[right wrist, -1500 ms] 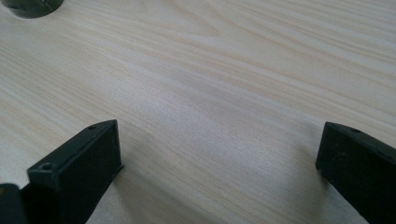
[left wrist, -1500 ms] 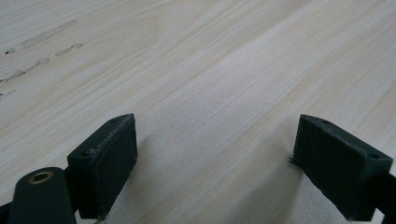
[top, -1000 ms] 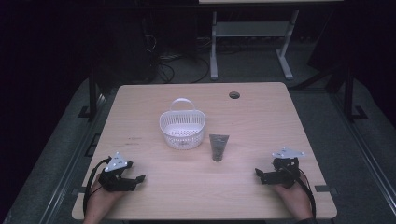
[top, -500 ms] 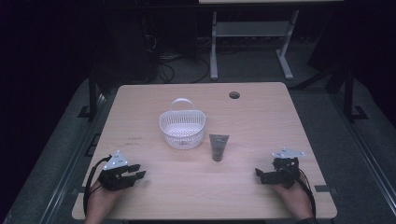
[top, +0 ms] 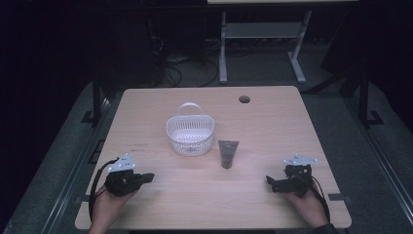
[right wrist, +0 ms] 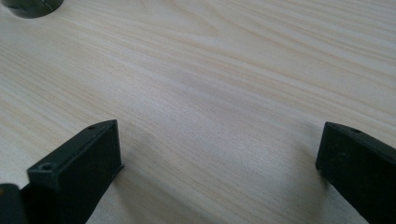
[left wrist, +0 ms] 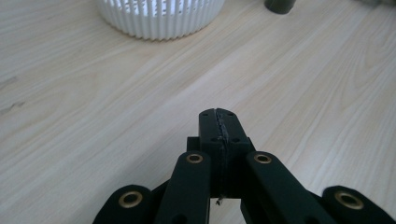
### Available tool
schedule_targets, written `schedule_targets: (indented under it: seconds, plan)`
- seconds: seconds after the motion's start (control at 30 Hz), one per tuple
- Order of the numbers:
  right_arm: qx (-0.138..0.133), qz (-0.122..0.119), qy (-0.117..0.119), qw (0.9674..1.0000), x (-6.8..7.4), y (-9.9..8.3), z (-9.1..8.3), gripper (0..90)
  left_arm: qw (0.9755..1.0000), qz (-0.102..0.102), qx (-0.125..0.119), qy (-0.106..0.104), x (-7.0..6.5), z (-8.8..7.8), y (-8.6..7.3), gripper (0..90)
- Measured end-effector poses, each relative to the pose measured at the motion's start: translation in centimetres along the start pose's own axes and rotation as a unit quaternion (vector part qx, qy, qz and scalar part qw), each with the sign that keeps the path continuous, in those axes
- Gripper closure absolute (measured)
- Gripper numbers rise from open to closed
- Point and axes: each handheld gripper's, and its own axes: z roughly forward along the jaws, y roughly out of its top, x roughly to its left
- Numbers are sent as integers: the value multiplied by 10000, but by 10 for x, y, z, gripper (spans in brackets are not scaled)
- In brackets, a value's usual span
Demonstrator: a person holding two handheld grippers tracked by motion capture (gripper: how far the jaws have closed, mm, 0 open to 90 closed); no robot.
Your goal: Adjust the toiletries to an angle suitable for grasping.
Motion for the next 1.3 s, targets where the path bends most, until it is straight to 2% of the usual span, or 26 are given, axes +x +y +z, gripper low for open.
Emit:
schedule_targets:
  seconds: [0.87,1.3]
  plan:
    - [-1,0,1,10000,0,0,0,0,9985,332,-16,-429,-28,18,45,897]
    - [-5,-4,-5,10000,0,0,0,0,9975,448,-44,-552,-35,24,65,897]
